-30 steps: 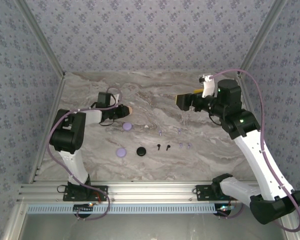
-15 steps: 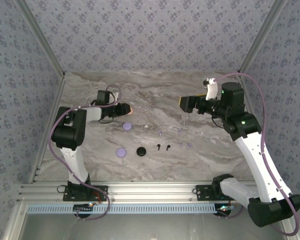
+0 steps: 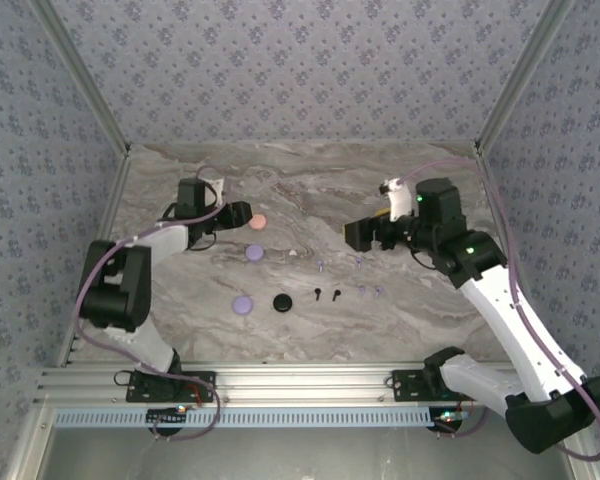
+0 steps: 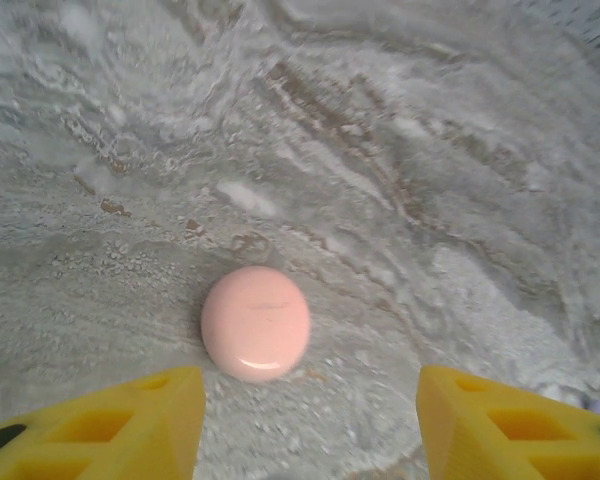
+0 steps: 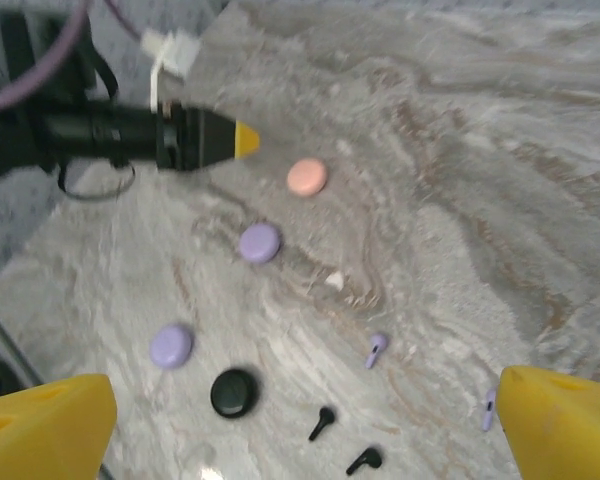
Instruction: Insert wireless bluetooth earbuds into charging case
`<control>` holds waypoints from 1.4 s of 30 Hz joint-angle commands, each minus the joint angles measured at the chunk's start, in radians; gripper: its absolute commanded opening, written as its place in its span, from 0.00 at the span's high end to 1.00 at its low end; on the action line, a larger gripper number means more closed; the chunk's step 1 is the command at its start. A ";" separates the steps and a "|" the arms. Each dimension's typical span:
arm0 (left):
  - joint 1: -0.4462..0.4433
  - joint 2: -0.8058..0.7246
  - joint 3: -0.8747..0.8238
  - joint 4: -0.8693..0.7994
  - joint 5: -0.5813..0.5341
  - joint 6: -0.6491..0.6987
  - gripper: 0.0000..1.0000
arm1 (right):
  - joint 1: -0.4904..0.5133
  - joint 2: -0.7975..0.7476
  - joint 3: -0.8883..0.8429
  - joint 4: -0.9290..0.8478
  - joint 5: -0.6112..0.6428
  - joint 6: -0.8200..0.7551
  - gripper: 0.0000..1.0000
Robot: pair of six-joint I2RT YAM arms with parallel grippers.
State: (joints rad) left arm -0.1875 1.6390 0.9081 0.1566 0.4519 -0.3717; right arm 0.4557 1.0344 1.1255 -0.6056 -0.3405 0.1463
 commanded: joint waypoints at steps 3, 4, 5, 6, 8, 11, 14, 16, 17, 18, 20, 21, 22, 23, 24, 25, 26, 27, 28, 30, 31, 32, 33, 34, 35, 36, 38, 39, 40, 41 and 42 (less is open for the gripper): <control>0.005 -0.266 -0.134 0.077 -0.085 -0.012 0.37 | 0.184 0.104 0.025 -0.083 0.179 -0.124 0.00; 0.005 -0.312 -0.163 0.079 -0.109 -0.012 0.34 | 0.218 0.132 0.030 -0.083 0.203 -0.131 0.00; 0.005 -0.369 -0.184 0.078 -0.128 -0.012 0.33 | 0.247 0.156 0.032 -0.083 0.223 -0.135 0.00; 0.005 -0.425 -0.209 0.073 -0.154 -0.014 0.30 | 0.277 0.187 0.035 -0.080 0.246 -0.137 0.01; 0.005 -0.520 -0.246 0.055 -0.202 -0.011 0.26 | 0.333 0.248 0.048 -0.075 0.280 -0.122 0.02; 0.005 -0.646 -0.293 0.020 -0.273 -0.004 0.19 | 0.412 0.362 0.059 -0.068 0.300 -0.083 0.05; 0.006 -0.738 -0.330 -0.009 -0.326 -0.003 0.15 | 0.486 0.483 0.125 -0.088 0.343 -0.051 0.07; 0.006 -0.779 -0.346 -0.026 -0.343 0.004 0.12 | 0.528 0.565 0.163 -0.102 0.391 -0.038 0.08; 0.005 -0.793 -0.348 -0.036 -0.347 0.008 0.12 | 0.549 0.594 0.179 -0.107 0.409 -0.036 0.08; 0.006 -0.804 -0.351 -0.046 -0.354 0.013 0.11 | 0.566 0.631 0.196 -0.112 0.430 -0.032 0.08; 0.006 -0.817 -0.351 -0.065 -0.365 0.020 0.11 | 0.591 0.690 0.227 -0.119 0.435 -0.028 0.07; 0.005 -0.819 -0.353 -0.069 -0.367 0.023 0.10 | 0.600 0.717 0.239 -0.122 0.434 -0.028 0.07; 0.006 -0.821 -0.353 -0.072 -0.371 0.024 0.10 | 0.609 0.743 0.250 -0.123 0.436 -0.028 0.07; 0.006 -0.820 -0.353 -0.076 -0.371 0.024 0.10 | 0.614 0.761 0.257 -0.126 0.442 -0.029 0.07; 0.006 -0.819 -0.354 -0.074 -0.372 0.022 0.10 | 0.620 0.780 0.264 -0.128 0.447 -0.030 0.07; 0.006 -0.818 -0.354 -0.072 -0.373 0.021 0.09 | 0.623 0.797 0.268 -0.128 0.448 -0.027 0.07; 0.006 -0.818 -0.355 -0.072 -0.374 0.020 0.09 | 0.626 0.810 0.271 -0.126 0.445 -0.027 0.07; 0.006 -0.817 -0.355 -0.069 -0.375 0.018 0.09 | 0.629 0.824 0.273 -0.122 0.440 -0.027 0.08; 0.005 -0.816 -0.356 -0.068 -0.375 0.017 0.09 | 0.632 0.836 0.272 -0.117 0.439 -0.027 0.08; 0.006 -0.812 -0.354 -0.068 -0.375 0.017 0.09 | 0.635 0.855 0.276 -0.113 0.435 -0.028 0.09; 0.006 -0.811 -0.354 -0.068 -0.375 0.017 0.09 | 0.635 0.866 0.280 -0.112 0.436 -0.027 0.10; 0.006 -0.810 -0.354 -0.068 -0.376 0.017 0.09 | 0.638 0.876 0.282 -0.114 0.436 -0.030 0.10; 0.006 -0.808 -0.354 -0.068 -0.377 0.017 0.09 | 0.640 0.886 0.285 -0.114 0.431 -0.031 0.11; 0.006 -0.807 -0.355 -0.068 -0.377 0.017 0.09 | 0.641 0.894 0.287 -0.114 0.429 -0.031 0.12; 0.006 -0.807 -0.355 -0.068 -0.377 0.017 0.08 | 0.641 0.902 0.289 -0.113 0.427 -0.031 0.13; 0.006 -0.805 -0.355 -0.069 -0.377 0.017 0.08 | 0.642 0.909 0.291 -0.114 0.426 -0.030 0.14; 0.005 -0.805 -0.354 -0.070 -0.377 0.017 0.08 | 0.643 0.923 0.290 -0.112 0.422 -0.027 0.16; 0.006 -0.804 -0.354 -0.069 -0.378 0.019 0.08 | 0.643 0.928 0.292 -0.113 0.420 -0.026 0.17; 0.006 -0.805 -0.353 -0.071 -0.378 0.018 0.08 | 0.643 0.934 0.293 -0.112 0.418 -0.024 0.18; 0.006 -0.803 -0.353 -0.071 -0.377 0.019 0.08 | 0.643 0.940 0.295 -0.114 0.416 -0.024 0.19; 0.006 -0.805 -0.353 -0.071 -0.377 0.018 0.08 | 0.643 0.946 0.297 -0.114 0.416 -0.022 0.20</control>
State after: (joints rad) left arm -0.1867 0.8333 0.5545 0.0807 0.0879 -0.3668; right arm 1.0920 1.9572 1.3926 -0.6930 0.0750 0.1055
